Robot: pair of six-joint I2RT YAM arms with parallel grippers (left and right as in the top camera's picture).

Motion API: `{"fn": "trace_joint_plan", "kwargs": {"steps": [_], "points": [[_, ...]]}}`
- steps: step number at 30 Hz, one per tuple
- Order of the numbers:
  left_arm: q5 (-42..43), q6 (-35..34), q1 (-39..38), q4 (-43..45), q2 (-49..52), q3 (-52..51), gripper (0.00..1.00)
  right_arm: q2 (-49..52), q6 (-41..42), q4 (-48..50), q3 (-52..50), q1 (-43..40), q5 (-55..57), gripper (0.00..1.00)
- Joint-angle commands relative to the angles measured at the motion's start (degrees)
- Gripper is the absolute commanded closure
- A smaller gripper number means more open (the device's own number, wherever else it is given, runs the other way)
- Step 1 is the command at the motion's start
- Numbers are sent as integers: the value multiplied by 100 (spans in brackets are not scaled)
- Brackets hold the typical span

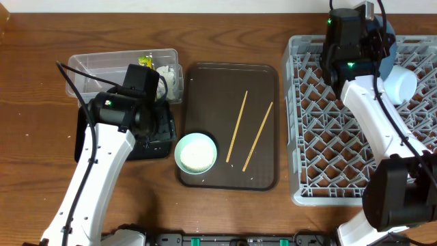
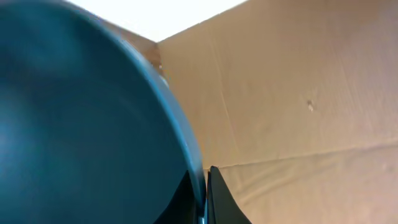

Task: Sort waste into correct bins and load items into the dishwasher rack
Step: 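Lower the blue plate into the rack and open the right gripper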

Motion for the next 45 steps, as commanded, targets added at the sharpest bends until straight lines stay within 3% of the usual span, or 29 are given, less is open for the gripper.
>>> {"fn": "trace_joint_plan", "kwargs": {"steps": [1,4,11,15,18,21,30,38,45], "points": [[17,-9,31,-22,-35,9,23,122,-446,-140,-55,146,-614,99],[17,-9,31,-22,-35,9,23,122,-168,-833,-59,186,-1139,99],[17,-9,31,-22,-35,9,23,122,1685,-1648,-59,195,-1235,98],[17,-9,31,-26,-35,9,23,44,2065,-1939,-59,195,-1235,75],[17,-9,31,-24,-35,9,23,-184,2186,-2085,-57,201,-1250,66],[17,-9,31,-24,-35,9,23,-527,2332,-2194,-57,199,-1596,49],[17,-7,31,-22,-35,9,23,-1860,3014,-3058,-57,57,-4054,30],[17,-9,31,-17,-35,9,23,-2109,3139,-4601,-63,-140,-6262,25],[59,-11,-87,-7,17,9,23,-2100,3141,-5300,-92,-138,-7222,24]]}}
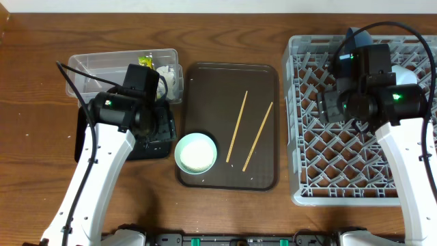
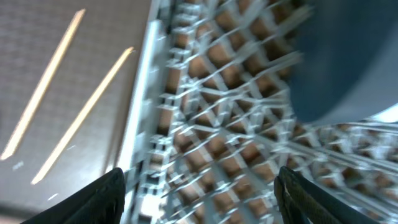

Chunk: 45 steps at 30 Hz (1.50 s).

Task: Sort waste into correct bins and load items into the dishwasher rack
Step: 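Lower the blue plate into the rack and open the right gripper, then reach the left gripper to the mint bowl of rice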

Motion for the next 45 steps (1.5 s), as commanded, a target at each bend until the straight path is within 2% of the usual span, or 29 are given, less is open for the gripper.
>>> {"fn": "trace_joint_plan", "kwargs": {"steps": [1,15,24,36,41,45], "points": [[55,-11,-127,0,48,9,23,24,114,-120,-13,-26,-894,24],[101,-109,-1464,289,1113,0,23,101,111,-157,-116,-26,-1036,23],[96,-205,-2317,951,1947,-2,23,103,111,-164,-116,-26,-1036,23],[98,-205,-2771,1338,2857,-2,25,105,109,-162,-116,-26,-1034,23],[98,-273,-2771,1373,3053,-2,35,105,111,-162,-116,-26,-1034,23],[98,-271,-2771,1379,3141,-2,47,105,111,-166,-116,-26,-1034,23]]}}
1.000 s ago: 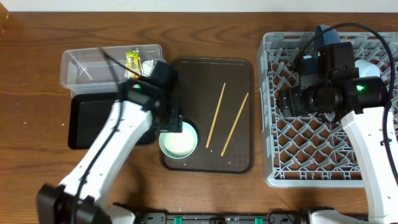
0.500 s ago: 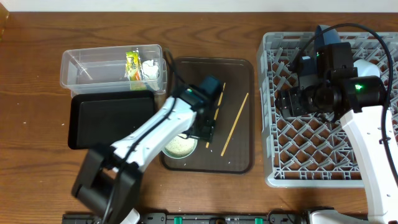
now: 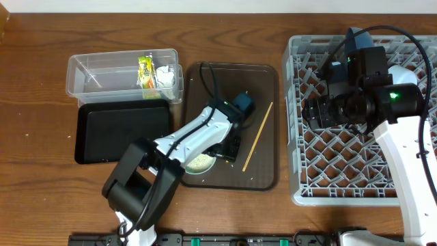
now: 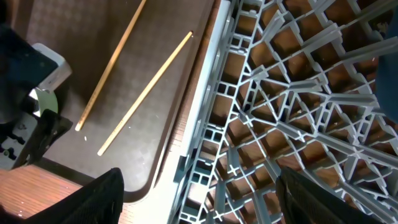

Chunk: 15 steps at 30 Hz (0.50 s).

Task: Sort waste into correct bins and load items into the dishwasher rack
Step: 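Reach the left gripper to the mint bowl of rice, then grasp the mint bowl with the left gripper and lift it over the black tray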

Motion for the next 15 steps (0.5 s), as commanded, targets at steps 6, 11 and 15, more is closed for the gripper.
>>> {"fn": "trace_joint_plan", "kwargs": {"steps": [6,11,15], "points": [[-31,-50,-2,-15,85,-2,62,46,70,-15,-33,-26,-44,23],[-31,-48,-2,-15,85,-2,78,46,70,-17,-33,-26,-44,23],[-31,-48,-2,-15,85,-2,85,46,68,-17,-33,-26,-44,23]]}}
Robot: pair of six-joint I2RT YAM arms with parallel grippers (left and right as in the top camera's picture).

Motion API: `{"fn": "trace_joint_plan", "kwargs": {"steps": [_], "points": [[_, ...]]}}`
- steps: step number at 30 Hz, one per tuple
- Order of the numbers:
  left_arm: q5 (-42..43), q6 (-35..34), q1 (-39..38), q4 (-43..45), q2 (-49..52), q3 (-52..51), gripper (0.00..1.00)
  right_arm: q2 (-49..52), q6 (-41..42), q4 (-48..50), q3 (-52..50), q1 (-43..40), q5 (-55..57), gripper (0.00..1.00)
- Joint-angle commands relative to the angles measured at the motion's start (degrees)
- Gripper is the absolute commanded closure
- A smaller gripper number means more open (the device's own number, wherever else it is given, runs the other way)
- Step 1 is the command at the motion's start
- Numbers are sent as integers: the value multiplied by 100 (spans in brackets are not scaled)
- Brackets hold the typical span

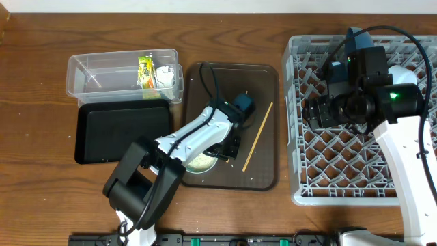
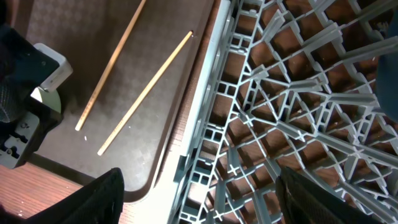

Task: Sort waste into correct bins and load items into the dishwasher rack
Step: 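Grasp the mint bowl with the left gripper and lift it over the black tray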

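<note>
A brown tray (image 1: 263,174) holds a pale green bowl (image 1: 198,162) and two wooden chopsticks (image 2: 146,93). My left gripper (image 1: 229,145) is down at the bowl's right rim, and the arm covers most of the bowl. Its jaws are hidden, so their state is unclear. One chopstick (image 1: 257,137) lies free to the right of that arm. My right gripper (image 2: 199,205) hangs open over the left edge of the grey dishwasher rack (image 1: 300,191) with nothing between its fingers. A blue plate (image 1: 355,35) stands at the rack's back, and a white cup (image 1: 407,74) is in the rack.
A clear plastic bin (image 1: 102,72) with wrappers (image 1: 145,68) sits at the back left. A black tray (image 1: 116,130) lies in front of it. The rack fills the right side of the wooden table (image 1: 41,171).
My left gripper has shifted very slightly at the bowl. The right gripper, the chopsticks and the rack are as before.
First my right gripper held the blue plate over the rack's back, with the left arm at the black tray. Then the right gripper was open with the plate in the rack. Later the left arm was at the bowl, where it still is.
</note>
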Motion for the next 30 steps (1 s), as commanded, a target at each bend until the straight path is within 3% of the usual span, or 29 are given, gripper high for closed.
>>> {"fn": "trace_joint_plan", "kwargs": {"steps": [1,4,14,24,27,30], "points": [[-31,48,-2,-17,46,-2,88,46,70,-11,-33,-26,-44,23],[-33,48,-2,-17,20,0,94,46,68,-9,-33,-26,-44,23],[-70,157,164,-319,-470,179,94,46,68,-11,-33,-26,-42,24],[-22,826,1176,-623,-1672,179,94,46,44,-11,-33,-26,-42,25],[431,1106,1696,-616,-1923,179,94,46,46,-13,-33,-26,-22,25],[1421,1572,2352,-612,-2004,177,94,46,44,-11,-33,-26,-22,25]]}}
